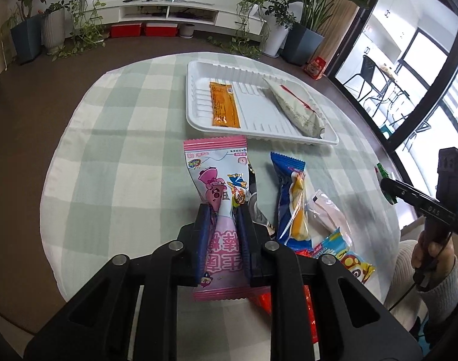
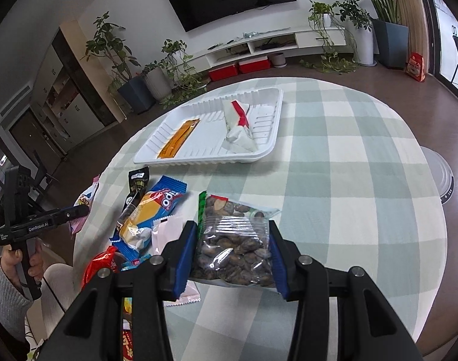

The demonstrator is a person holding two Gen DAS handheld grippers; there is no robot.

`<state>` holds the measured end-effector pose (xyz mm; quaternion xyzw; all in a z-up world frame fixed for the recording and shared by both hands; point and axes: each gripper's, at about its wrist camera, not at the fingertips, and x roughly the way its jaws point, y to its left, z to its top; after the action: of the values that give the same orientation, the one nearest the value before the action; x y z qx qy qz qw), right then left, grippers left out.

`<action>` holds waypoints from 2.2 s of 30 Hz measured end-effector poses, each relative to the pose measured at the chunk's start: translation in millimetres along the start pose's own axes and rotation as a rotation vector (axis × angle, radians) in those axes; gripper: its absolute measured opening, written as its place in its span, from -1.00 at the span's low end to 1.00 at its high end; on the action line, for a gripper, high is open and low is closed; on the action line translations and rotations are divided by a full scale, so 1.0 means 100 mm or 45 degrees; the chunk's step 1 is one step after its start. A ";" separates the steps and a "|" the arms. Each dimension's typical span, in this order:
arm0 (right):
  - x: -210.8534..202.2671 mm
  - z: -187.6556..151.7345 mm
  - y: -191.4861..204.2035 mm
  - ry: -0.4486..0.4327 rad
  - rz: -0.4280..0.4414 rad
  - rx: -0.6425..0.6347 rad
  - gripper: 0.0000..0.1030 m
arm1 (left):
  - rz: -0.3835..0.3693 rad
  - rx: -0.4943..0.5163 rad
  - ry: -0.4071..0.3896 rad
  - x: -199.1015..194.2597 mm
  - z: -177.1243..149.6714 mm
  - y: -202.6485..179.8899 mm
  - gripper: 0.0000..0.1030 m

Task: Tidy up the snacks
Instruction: 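Carry the pink packet with the left tool while the right tool carries the nut bag toward the tray, then lower the pink packet into the tray with the left tool while the right tool releases the nut bag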

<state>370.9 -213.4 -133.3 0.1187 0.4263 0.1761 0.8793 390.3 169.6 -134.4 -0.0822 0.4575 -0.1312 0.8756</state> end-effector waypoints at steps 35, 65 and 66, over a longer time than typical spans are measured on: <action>1.32 1.36 0.25 0.030 0.119 -0.066 -0.06 | -0.168 0.037 0.046 1.27 1.46 -0.55 -0.67; 1.69 1.27 0.24 0.072 0.046 -0.127 0.02 | -0.070 0.047 0.098 1.89 1.44 -0.47 -0.61; 1.69 1.27 0.25 0.071 0.043 -0.132 0.05 | -0.070 0.042 0.097 1.89 1.45 -0.46 -0.61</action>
<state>563.2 -128.7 -166.7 0.0754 0.4390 0.2161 0.8689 605.6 71.1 -187.7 -0.0751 0.4860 -0.1657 0.8548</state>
